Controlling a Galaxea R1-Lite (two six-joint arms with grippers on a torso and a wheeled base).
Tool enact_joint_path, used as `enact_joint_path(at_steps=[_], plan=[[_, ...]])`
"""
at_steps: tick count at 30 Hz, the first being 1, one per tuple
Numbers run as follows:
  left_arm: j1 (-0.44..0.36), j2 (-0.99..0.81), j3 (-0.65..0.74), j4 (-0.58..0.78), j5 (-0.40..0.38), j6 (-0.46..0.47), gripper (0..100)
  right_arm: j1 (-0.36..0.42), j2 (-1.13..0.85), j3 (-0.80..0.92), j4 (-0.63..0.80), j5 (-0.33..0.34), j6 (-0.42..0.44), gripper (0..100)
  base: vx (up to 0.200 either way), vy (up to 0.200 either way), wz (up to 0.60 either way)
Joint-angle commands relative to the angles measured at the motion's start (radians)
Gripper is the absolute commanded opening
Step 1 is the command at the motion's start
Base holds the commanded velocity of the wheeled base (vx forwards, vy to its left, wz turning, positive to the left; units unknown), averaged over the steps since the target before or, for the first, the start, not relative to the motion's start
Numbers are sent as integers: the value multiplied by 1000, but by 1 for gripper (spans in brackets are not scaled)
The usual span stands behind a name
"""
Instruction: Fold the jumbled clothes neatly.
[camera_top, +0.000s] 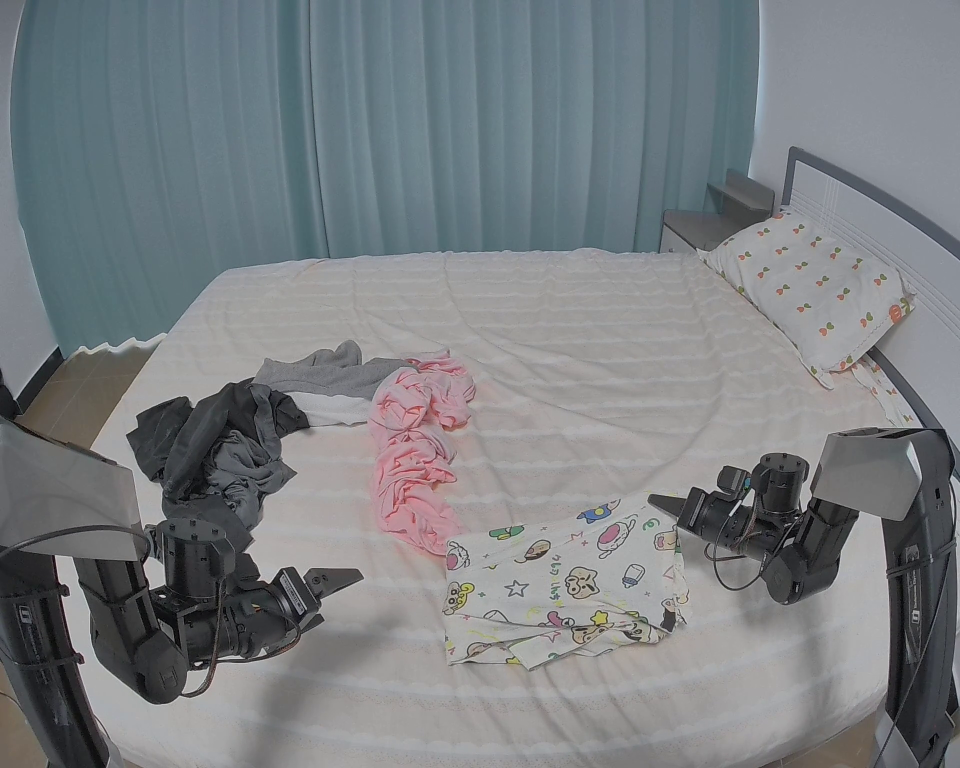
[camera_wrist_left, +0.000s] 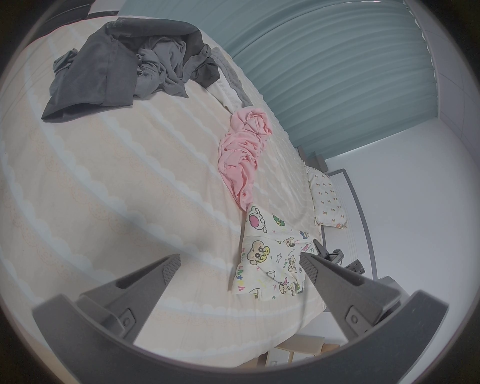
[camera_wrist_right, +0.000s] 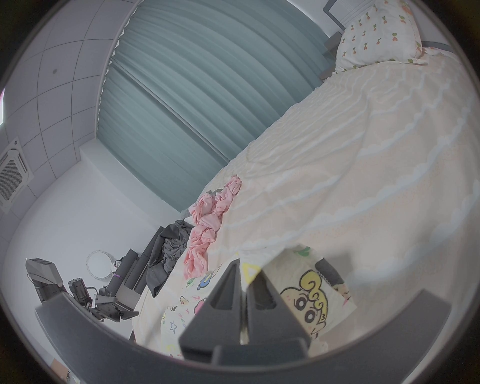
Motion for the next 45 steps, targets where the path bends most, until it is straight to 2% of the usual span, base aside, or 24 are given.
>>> enact_joint_path(at_steps=[1,18,19,27,33,38,42,45], plan=[[0,1,0,0,1,0,100,-2,26,-34,0,-1,0,0,0,0,0],[0,1,1,0,1,0,100,-35,23,-62,126,-5,0,0,0,0,0],[0,1,1,0,1,0,100,-35,23,-64,135,-10,-2,100,0,0,0],[0,1,1,0,1,0,100,-44,-15,-25,140,-33,0,100,0,0,0],[0,1,1,0,1,0,100,-56,-170,214,131,-27,-23,100,0,0,0],[0,1,3,0,1,0,100,-49,-213,311,124,-19,-78,100,0,0,0],[0,1,4,0,-1,0,100,-18,-214,446,37,-2,-135,100,0,0,0],[0,1,4,0,-1,0,100,11,-211,515,-20,-1,-141,100,0,0,0]])
